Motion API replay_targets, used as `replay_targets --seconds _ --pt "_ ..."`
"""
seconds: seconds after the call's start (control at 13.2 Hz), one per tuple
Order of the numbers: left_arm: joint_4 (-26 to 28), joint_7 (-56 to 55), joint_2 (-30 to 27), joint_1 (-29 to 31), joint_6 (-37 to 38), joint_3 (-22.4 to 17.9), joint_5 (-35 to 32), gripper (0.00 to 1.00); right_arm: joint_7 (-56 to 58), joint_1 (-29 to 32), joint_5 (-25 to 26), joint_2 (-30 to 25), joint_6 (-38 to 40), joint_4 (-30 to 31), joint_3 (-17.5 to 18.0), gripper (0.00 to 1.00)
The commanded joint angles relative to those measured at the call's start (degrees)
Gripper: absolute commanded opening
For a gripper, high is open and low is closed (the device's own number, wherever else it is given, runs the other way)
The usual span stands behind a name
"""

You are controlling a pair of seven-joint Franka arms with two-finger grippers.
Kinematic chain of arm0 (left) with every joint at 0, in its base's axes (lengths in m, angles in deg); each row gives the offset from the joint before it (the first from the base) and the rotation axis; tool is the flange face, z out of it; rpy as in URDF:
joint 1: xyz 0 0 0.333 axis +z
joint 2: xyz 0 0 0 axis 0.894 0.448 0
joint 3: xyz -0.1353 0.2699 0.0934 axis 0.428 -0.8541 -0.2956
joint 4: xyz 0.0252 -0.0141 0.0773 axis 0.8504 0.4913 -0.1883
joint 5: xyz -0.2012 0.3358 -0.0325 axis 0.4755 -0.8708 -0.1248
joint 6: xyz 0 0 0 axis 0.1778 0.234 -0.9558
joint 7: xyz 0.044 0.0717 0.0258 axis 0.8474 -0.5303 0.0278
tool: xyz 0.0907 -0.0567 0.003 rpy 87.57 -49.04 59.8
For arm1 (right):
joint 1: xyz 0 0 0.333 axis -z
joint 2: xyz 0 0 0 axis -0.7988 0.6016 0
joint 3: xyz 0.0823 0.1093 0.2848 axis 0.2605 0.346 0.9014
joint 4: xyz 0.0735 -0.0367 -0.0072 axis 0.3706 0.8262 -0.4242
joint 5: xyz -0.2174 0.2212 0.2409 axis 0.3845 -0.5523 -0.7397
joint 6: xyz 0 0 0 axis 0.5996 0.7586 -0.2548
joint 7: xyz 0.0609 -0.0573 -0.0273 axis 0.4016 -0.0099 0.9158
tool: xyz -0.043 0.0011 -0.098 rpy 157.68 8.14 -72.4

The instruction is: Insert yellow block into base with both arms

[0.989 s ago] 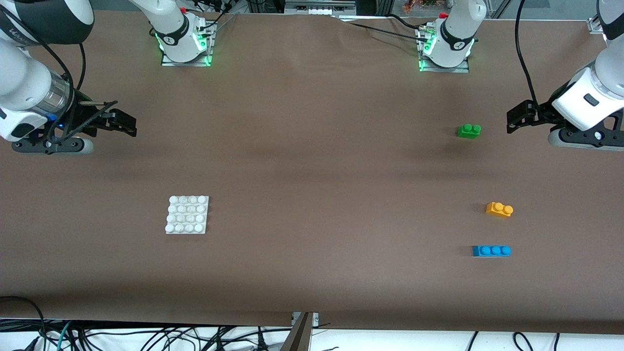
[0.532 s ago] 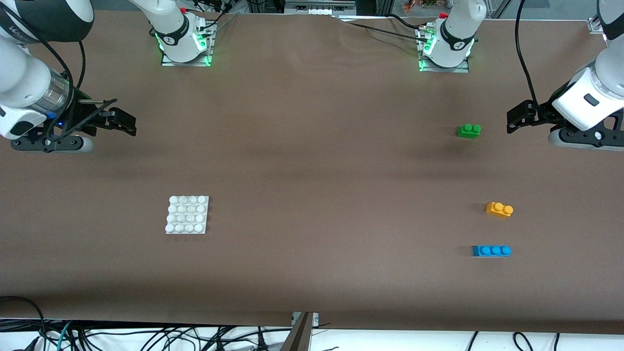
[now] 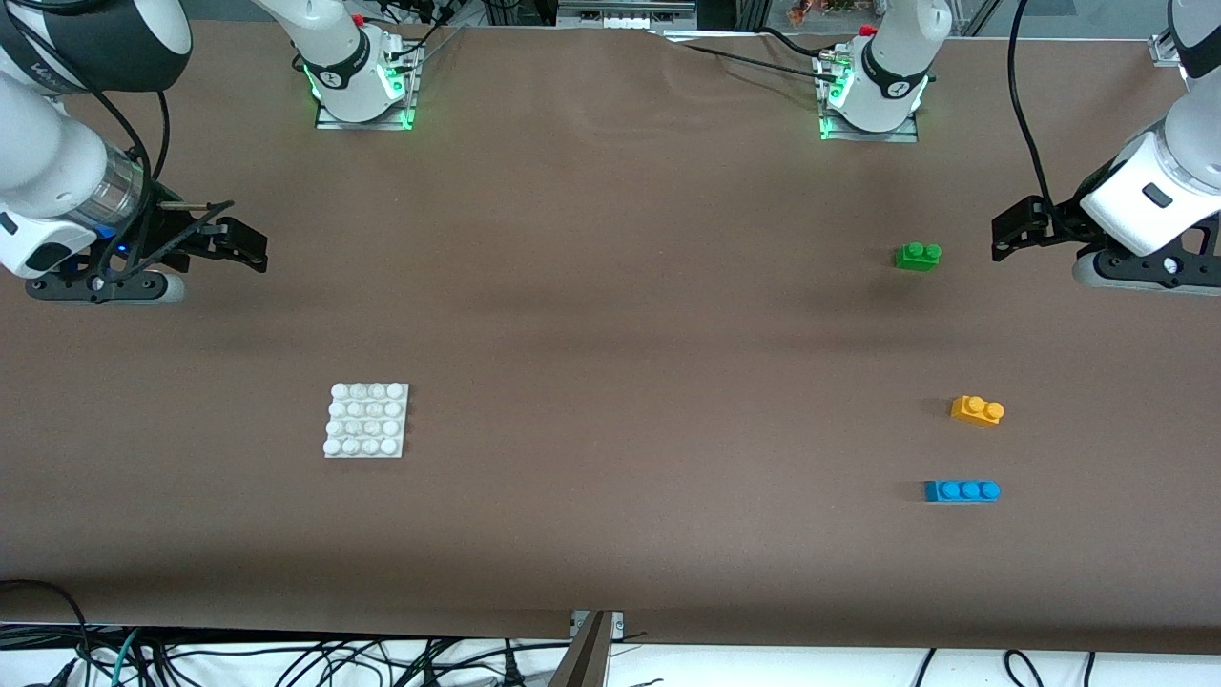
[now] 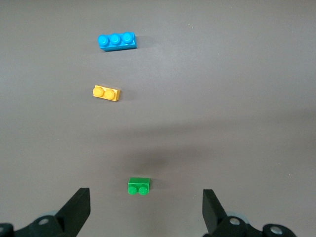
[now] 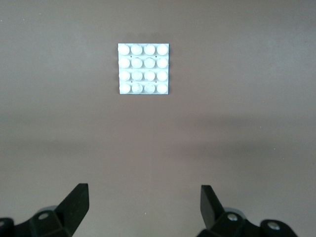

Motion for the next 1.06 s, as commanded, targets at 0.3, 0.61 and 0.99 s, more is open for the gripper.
replay_targets --seconds 0.3,0.61,0.99 --pt "-0.92 0.33 0.05 0.37 0.86 0.03 1.10 1.00 0.19 0.25 1.24 -0.90 -2.37 2.04 0.37 1.00" --pt "-0.83 0.41 0.05 1.24 0.77 0.03 1.10 1.00 0.36 0.25 1.24 -0.90 -2.37 2.04 0.37 1.00" --pt "-0.83 0.50 0.05 1.33 0.68 0.03 1.18 1.00 0.45 0.25 1.24 -0.72 -2.54 2.04 0.28 1.00"
